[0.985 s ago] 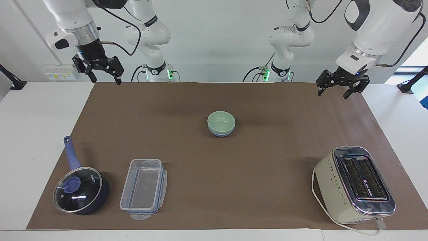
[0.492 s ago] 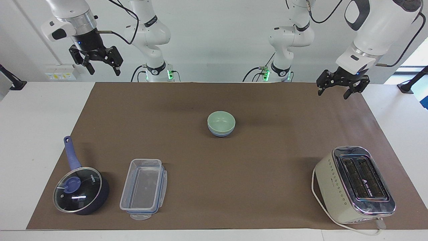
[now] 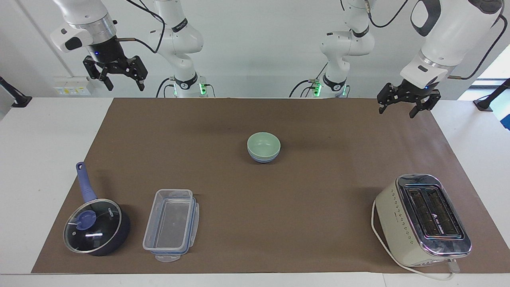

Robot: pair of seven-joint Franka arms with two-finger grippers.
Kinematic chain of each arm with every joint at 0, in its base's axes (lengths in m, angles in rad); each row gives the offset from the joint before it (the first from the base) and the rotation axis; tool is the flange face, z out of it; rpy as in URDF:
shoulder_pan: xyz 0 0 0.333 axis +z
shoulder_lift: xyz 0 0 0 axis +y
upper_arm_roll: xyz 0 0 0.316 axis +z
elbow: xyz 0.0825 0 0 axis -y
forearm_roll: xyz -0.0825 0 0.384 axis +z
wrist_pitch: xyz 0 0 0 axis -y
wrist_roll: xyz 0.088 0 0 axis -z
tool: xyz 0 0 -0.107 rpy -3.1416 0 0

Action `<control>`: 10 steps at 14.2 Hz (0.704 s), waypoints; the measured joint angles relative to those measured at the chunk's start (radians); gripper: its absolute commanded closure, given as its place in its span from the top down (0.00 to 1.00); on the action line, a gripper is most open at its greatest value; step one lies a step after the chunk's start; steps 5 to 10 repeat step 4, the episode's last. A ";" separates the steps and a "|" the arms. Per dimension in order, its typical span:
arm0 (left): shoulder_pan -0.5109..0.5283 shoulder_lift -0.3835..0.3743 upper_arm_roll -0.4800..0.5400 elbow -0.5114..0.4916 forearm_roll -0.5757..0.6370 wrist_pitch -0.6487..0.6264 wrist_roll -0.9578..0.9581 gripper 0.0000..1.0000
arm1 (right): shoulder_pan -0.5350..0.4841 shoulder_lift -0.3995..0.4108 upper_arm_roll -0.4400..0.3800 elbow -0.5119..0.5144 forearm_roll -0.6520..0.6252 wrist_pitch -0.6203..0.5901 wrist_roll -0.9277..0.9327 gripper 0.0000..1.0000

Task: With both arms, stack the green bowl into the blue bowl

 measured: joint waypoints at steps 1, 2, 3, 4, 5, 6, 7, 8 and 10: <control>0.000 0.000 0.000 0.000 0.000 0.000 0.000 1.00 | 0.000 0.000 0.001 0.000 0.000 0.000 0.000 1.00; 0.000 0.000 0.000 0.000 0.000 0.000 0.000 1.00 | 0.000 0.000 0.002 0.000 0.000 0.000 -0.001 1.00; 0.000 0.000 0.000 0.000 0.000 0.000 0.000 1.00 | 0.001 0.000 0.003 0.000 0.000 0.000 -0.001 1.00; 0.000 0.000 0.000 0.000 0.000 0.000 0.000 1.00 | 0.000 0.000 0.003 0.000 0.000 0.000 -0.001 1.00; 0.000 0.000 0.000 0.000 0.000 0.000 0.000 1.00 | 0.000 0.000 0.003 0.000 0.000 0.000 -0.001 1.00; 0.000 0.000 0.000 0.000 0.000 0.000 0.000 1.00 | 0.000 0.000 0.003 0.000 0.000 0.000 -0.001 1.00; 0.000 0.000 0.000 0.000 0.000 0.000 0.000 1.00 | 0.000 0.000 0.003 0.000 0.000 0.000 -0.001 1.00; 0.000 0.000 0.000 0.000 0.000 0.000 0.000 1.00 | 0.000 0.000 0.003 0.000 0.000 0.000 -0.001 1.00; 0.000 0.000 0.000 0.000 0.000 0.000 0.000 1.00 | 0.000 0.000 0.003 0.000 0.000 0.000 -0.001 1.00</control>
